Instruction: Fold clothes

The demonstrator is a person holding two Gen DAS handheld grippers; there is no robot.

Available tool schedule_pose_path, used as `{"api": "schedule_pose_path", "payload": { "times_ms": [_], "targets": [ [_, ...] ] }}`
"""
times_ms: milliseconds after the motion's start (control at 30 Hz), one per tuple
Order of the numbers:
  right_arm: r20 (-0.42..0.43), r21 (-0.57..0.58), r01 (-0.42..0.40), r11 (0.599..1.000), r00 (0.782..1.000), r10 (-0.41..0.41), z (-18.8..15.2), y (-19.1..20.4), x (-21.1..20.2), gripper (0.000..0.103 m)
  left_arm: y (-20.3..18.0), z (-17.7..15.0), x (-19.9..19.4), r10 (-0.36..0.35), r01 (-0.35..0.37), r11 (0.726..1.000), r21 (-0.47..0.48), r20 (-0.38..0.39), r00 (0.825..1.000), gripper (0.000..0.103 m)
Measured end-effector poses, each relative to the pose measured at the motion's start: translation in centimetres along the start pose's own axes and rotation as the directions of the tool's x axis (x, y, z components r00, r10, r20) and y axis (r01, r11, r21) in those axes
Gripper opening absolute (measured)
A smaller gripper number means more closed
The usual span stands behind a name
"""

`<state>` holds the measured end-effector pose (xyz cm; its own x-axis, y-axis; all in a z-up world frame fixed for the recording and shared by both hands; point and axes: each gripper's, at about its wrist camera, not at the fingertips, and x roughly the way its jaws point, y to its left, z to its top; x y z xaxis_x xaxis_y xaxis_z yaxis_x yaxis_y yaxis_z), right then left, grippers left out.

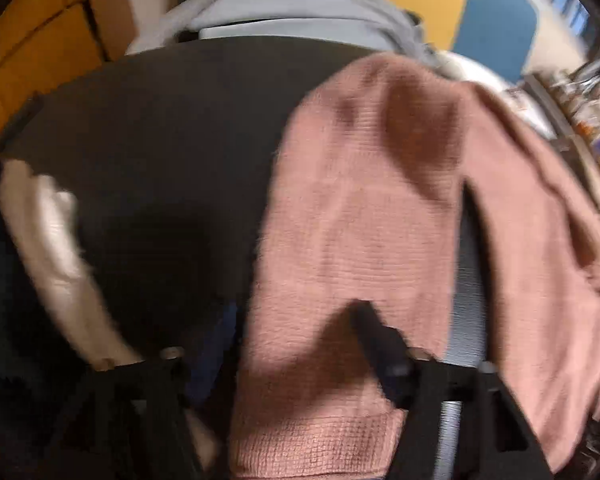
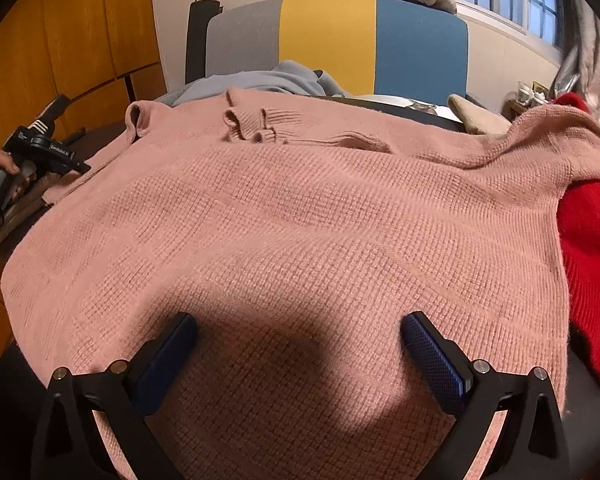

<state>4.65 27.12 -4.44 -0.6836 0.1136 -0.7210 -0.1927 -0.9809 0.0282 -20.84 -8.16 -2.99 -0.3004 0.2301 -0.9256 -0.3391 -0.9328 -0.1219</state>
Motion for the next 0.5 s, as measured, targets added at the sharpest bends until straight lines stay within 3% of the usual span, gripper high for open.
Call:
{"api": "schedule_pose_path", "payload": {
  "times_ms": [33, 100, 167, 267, 333, 500],
  "targets": [
    [-0.008, 0.001, -0.001, 1.000, 1.000, 0.001, 0.1, -0.1, 0.0, 0.103, 0.2, 0.2, -0.3, -0.056, 0.056, 0.998, -0.030, 0.008, 0.998, 0.010],
    [-0.031, 0.004, -0.002, 1.000, 1.000, 0.002, 0.4, -0.2, 0.1, 0.103, 1.1, 0.8, -1.3, -0.137, 0.141, 0.984, -0.107, 0.042, 0.990, 0.007],
    [-0.067, 0.009, -0.005, 1.000, 0.998, 0.006, 1.1, -0.3, 0.4, 0.103, 2.3, 2.3, -3.7, -0.187, 0.207, 0.968, -0.145, 0.136, 0.973, 0.007],
    [-0.095, 0.016, -0.010, 1.000, 0.995, 0.011, 2.0, -0.2, 0.9, 0.103, 5.3, 5.5, -7.9, -0.178, 0.230, 0.953, -0.198, 0.249, 0.952, 0.007],
    [-0.103, 0.013, -0.014, 1.000, 0.995, 0.015, 2.5, 0.3, 1.4, 0.103, 7.3, 6.8, -10.0, -0.126, 0.187, 0.959, -0.212, 0.276, 0.953, 0.007],
    [-0.100, -0.012, -0.033, 0.999, 0.995, 0.032, 3.4, 2.0, 2.6, 0.103, 10.6, 7.4, -12.0, 0.083, -0.034, 0.977, -0.209, 0.232, 0.969, 0.007]
  ]
}}
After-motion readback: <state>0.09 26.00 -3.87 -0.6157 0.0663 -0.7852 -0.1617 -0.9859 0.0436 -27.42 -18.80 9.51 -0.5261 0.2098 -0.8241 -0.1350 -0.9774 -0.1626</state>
